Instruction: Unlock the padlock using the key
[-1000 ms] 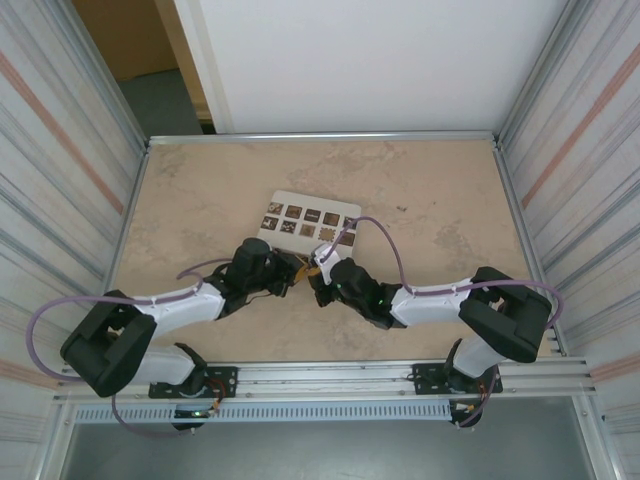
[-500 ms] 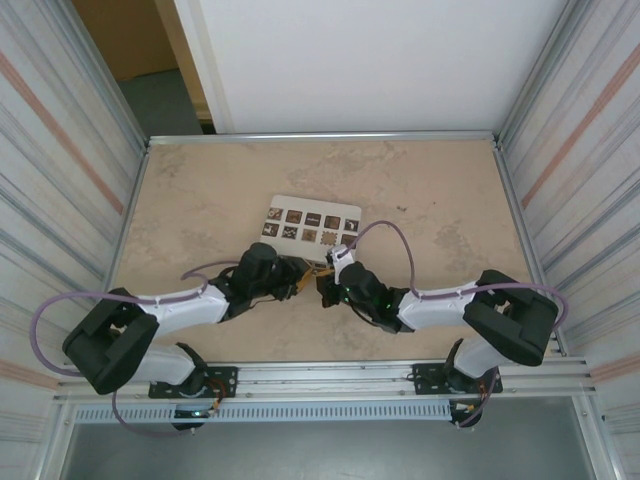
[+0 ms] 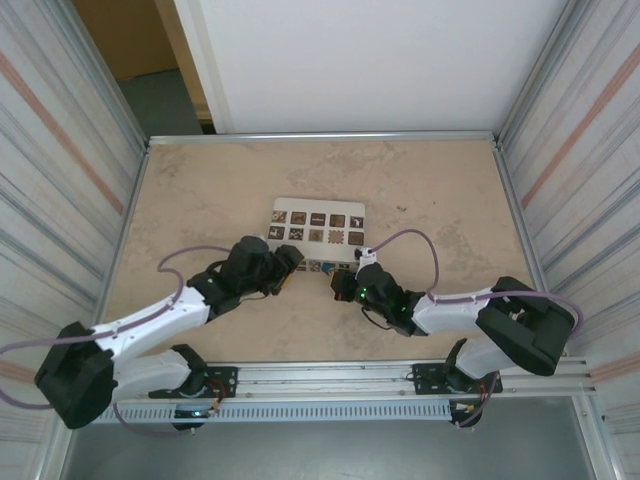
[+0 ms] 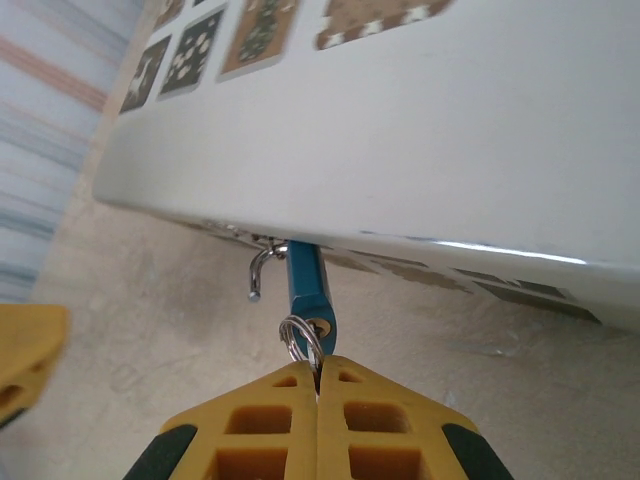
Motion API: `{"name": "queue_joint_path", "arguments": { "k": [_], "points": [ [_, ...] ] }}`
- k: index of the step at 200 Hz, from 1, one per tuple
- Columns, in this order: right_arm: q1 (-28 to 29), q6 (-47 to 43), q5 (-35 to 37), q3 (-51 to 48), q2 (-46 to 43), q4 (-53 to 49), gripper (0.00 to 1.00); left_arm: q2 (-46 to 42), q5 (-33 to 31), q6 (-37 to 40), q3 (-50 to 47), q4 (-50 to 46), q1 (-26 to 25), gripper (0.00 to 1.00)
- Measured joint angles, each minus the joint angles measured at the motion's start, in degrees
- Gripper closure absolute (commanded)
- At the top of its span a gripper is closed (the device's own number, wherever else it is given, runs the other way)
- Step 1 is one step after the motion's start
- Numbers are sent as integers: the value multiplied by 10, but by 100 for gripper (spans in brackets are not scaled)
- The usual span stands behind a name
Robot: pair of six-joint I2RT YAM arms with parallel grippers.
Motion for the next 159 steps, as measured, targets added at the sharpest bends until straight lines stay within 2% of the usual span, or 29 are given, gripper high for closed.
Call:
{"name": "queue_joint_path", "arguments": {
  "k": [35,68,159],
  "points": [
    [-16,107,-34,-18,0,15,100,-59,-65,76,49,-77,-12,35],
    [-19,169,-46,-26,2,30,100,-91,-109,119,58,-116,-20,35],
    [-21,311,-48,-29,39,68,100,-102,-138,137,58,-154,-20,35]
  ]
}}
